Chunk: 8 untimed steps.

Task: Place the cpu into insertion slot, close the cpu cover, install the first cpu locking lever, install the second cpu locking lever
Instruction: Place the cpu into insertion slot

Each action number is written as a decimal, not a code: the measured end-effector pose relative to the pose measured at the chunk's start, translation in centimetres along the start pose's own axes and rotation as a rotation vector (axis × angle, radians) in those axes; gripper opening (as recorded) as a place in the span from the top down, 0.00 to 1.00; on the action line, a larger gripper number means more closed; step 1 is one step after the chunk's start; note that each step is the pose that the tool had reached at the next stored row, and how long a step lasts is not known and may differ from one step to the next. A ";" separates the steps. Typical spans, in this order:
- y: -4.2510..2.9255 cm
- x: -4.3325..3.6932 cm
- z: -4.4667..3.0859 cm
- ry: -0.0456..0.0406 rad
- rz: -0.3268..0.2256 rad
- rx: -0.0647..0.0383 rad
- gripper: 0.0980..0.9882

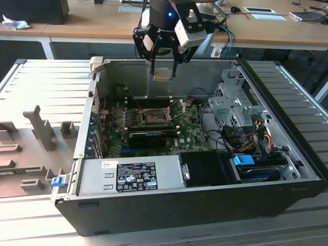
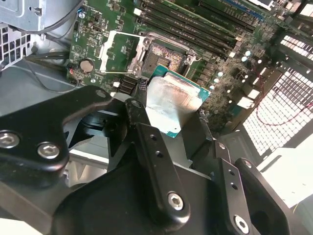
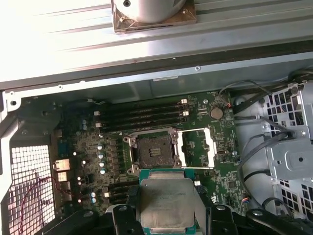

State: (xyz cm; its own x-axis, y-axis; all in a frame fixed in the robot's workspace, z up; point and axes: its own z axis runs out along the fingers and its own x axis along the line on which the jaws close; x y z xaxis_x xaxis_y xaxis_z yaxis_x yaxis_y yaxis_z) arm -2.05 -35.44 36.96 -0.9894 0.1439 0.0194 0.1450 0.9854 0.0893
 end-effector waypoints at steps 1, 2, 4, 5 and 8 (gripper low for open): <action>0.00 0.00 0.00 -0.0003 0.003 0.000 0.52; 0.00 0.00 0.01 -0.0006 0.006 0.000 0.52; 0.00 0.00 0.01 -0.0017 0.019 0.000 0.52; 0.00 0.00 0.02 -0.0023 0.025 0.000 0.52; 0.00 0.00 0.02 -0.0037 0.040 -0.001 0.52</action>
State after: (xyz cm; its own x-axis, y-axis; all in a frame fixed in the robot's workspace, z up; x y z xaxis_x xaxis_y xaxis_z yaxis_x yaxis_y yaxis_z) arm -2.05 -35.44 36.94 -0.9827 0.1839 0.0193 0.1849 0.9787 0.0893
